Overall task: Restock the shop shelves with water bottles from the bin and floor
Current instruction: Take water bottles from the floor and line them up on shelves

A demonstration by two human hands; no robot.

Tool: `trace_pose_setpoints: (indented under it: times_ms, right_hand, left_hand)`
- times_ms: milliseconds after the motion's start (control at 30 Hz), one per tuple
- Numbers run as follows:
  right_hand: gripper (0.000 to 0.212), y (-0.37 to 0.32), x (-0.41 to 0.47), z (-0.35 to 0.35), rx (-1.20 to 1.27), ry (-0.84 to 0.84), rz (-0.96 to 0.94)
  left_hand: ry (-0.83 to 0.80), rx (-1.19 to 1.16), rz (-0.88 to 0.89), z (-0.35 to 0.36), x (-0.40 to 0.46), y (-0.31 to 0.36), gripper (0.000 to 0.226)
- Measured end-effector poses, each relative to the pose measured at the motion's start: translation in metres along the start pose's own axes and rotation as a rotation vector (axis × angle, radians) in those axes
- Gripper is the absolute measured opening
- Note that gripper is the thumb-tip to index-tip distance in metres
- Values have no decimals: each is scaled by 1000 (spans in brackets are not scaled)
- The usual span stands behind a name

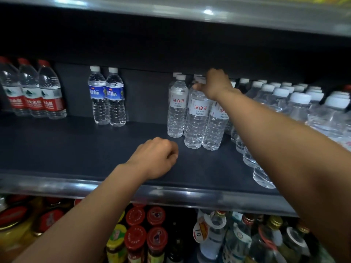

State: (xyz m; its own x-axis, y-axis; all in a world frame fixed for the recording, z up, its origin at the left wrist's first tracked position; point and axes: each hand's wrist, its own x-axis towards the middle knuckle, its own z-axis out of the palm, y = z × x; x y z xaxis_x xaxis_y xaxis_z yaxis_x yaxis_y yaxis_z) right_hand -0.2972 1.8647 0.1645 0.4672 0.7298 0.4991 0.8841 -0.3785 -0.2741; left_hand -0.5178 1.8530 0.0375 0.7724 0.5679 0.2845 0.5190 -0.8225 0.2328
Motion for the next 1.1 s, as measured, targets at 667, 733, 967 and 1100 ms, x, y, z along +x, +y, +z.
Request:
trace_pose_setpoints:
  times_ms: [667,733,967,1100]
  right_hand:
    - [22,-128,-289,60,32,-10,-176]
    - [20,-129,-322,73,30,-89,-143]
    - [5,-101,-449,126,91,-467,108]
    - [2,-84,-535,150,177,-542,264]
  left_hand:
    - [-208,-192,257,16,-171,-56,15]
    - [-263,-229,260,33,-193,-59,14]
    - [-525,-317,269,105,-276,-53,26]
    - [-715,-265,203,153,-333,-45,24]
